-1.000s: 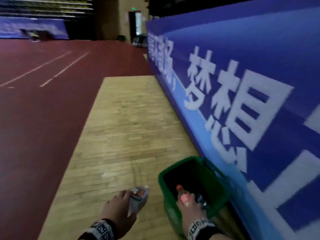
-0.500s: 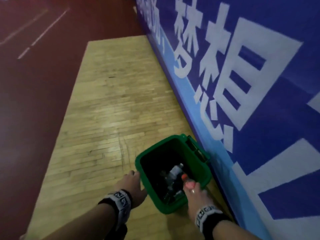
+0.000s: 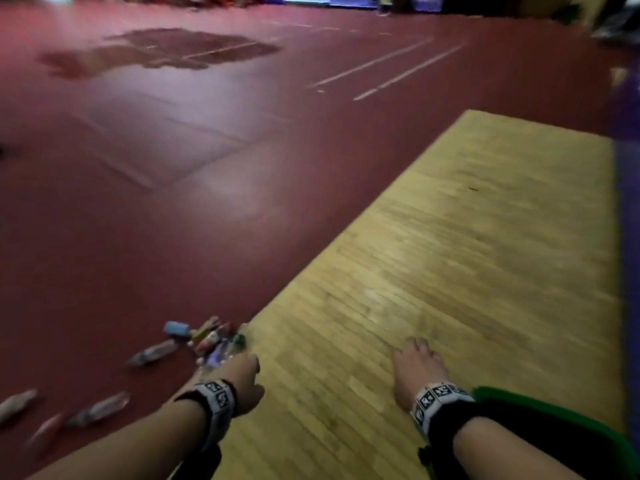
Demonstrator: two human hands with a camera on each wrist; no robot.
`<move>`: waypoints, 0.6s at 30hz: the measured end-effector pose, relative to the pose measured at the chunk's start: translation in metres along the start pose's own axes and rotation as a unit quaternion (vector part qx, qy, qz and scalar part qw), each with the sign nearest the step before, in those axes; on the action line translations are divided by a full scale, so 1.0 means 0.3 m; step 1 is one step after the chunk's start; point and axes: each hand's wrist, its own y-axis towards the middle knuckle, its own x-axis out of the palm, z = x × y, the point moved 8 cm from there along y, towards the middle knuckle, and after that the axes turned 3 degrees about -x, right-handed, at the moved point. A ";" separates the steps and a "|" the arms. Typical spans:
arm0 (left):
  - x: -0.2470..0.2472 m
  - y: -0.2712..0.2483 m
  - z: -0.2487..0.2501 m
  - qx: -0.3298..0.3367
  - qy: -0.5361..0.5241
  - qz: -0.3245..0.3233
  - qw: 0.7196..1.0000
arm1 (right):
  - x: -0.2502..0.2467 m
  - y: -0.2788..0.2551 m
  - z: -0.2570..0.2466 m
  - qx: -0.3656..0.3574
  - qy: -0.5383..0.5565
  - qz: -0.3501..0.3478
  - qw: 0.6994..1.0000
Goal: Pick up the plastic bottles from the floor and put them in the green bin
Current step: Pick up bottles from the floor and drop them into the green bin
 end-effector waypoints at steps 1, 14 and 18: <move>0.012 0.017 -0.147 -0.024 -0.012 -0.005 1.000 | -0.038 0.062 -0.117 -0.023 -0.023 -0.001 0.999; 0.265 0.203 -1.171 -0.216 -0.112 -0.130 0.961 | -0.190 0.583 -0.913 -0.149 -0.185 -0.056 0.970; 0.300 0.423 -1.248 -0.237 -0.113 -0.162 0.951 | -0.182 0.817 -1.064 -0.175 -0.231 -0.082 0.954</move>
